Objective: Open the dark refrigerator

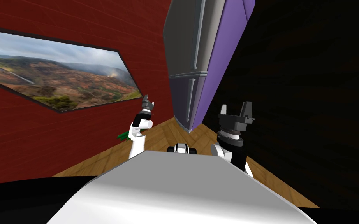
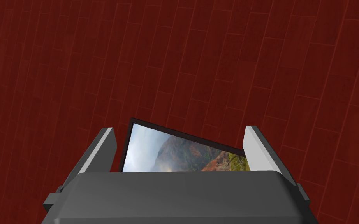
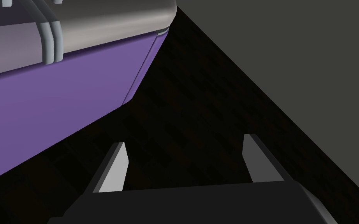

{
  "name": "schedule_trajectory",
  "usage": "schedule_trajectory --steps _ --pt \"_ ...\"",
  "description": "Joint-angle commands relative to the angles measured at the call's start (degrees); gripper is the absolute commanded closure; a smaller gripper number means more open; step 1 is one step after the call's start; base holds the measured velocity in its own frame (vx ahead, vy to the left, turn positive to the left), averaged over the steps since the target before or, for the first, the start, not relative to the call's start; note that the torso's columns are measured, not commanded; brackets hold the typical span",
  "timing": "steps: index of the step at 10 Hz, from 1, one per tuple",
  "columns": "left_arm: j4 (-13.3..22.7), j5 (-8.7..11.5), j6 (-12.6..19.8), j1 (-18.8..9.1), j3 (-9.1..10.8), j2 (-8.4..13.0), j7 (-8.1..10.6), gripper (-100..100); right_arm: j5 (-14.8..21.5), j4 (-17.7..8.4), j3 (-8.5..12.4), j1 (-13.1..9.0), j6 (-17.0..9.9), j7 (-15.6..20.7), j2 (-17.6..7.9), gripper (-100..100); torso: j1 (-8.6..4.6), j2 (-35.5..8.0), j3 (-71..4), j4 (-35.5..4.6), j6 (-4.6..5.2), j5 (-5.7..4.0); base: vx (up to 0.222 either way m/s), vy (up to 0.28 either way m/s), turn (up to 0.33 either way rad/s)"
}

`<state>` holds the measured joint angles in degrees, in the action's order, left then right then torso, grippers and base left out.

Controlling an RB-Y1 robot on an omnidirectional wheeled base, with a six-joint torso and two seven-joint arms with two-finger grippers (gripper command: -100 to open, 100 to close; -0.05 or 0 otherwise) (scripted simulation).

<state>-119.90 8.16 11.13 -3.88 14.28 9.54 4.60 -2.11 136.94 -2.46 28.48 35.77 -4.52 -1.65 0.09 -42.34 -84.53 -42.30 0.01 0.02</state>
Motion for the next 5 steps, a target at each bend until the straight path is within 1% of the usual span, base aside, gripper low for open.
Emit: schedule_trajectory --steps 1,2,3,4,5 --pt "0.69 0.29 4.54 -3.75 1.19 0.05 1.24 -100 0.00 0.00 0.00 0.01 0.00 0.00 0.01 0 -0.15 0.06 -0.04 0.01 -0.04 -0.03 0.023 -0.111 0.111" --pt "0.69 0.29 4.89 -3.75 1.19 0.05 1.24 -100 0.00 0.00 0.00 0.00 0.00 0.00 0.01 0 -0.19 0.10 -0.06 0.03 0.01 -0.05 0.013 -0.058 -0.013" --pt "1.66 0.63 7.21 -6.49 2.29 0.19 2.51 -100 0.00 0.00 0.00 0.00 0.00 0.00 0.00 0 -0.01 0.06 -0.04 0.02 0.00 0.00 0.012 -0.097 0.127" --pt "1.66 0.63 8.65 -7.36 2.29 0.19 2.51 -100 0.00 0.00 0.00 0.01 0.00 0.00 0.01 0 -0.12 0.06 -0.04 0.01 -0.03 -0.02 0.016 -0.105 0.114" --pt "1.66 0.63 8.95 -7.36 2.29 0.19 2.51 -100 0.00 0.00 0.00 0.00 0.00 0.00 0.00 0 -0.13 0.07 -0.04 0.02 -0.01 -0.04 0.013 -0.048 0.002"
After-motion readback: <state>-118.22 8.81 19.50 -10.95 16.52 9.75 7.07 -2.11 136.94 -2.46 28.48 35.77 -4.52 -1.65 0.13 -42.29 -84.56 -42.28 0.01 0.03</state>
